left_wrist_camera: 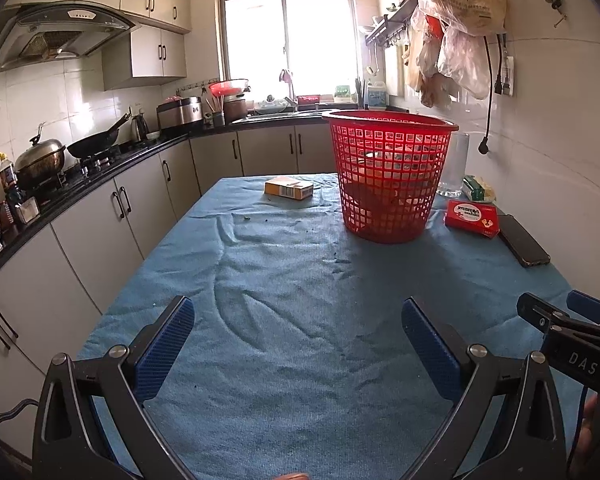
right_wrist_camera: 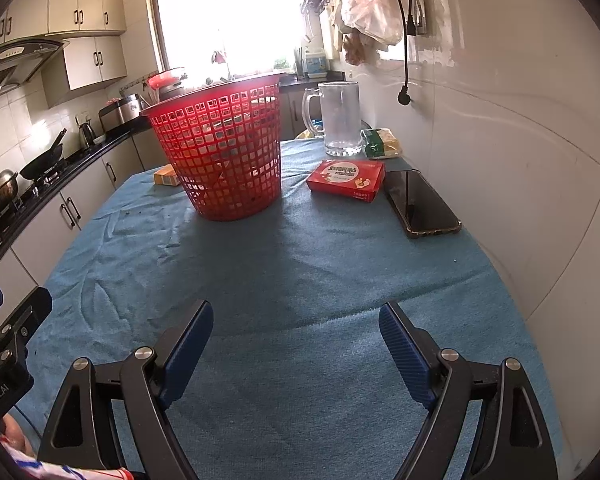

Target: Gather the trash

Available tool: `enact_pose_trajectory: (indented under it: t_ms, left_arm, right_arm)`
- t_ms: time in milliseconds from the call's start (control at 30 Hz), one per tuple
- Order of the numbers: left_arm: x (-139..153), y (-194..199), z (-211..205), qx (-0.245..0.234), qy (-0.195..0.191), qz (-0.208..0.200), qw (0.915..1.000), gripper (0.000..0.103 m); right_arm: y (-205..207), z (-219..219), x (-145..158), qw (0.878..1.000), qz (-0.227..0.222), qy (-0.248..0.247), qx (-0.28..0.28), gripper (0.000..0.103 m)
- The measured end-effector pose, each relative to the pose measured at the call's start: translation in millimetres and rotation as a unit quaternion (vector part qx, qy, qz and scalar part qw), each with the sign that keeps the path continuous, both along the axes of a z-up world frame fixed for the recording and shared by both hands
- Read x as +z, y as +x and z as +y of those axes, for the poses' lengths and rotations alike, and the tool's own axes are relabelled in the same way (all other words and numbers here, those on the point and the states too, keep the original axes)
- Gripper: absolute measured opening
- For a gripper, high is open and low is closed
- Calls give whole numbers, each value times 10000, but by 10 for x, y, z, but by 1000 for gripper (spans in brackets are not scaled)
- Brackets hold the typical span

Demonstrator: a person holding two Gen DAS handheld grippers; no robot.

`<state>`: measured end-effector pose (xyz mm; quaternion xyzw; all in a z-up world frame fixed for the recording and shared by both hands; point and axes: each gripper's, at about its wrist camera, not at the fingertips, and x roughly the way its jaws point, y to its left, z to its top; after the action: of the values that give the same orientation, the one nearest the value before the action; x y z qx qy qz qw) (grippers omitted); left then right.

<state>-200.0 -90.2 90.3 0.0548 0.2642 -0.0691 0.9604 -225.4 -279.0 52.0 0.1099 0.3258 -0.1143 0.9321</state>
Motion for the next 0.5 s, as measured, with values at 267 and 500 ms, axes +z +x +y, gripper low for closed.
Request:
enact_pose_trajectory:
  t_ms: [267, 500]
  left_arm:
    - [-26, 26, -26, -25, 13, 55, 10000, 103]
    - [-42, 31, -26, -33, 20, 81, 10000, 103]
  right_arm:
    - [13, 14, -16, 10000, 18, -15, 32, 88]
    - [17, 7, -25, 10000, 26, -6, 23, 88]
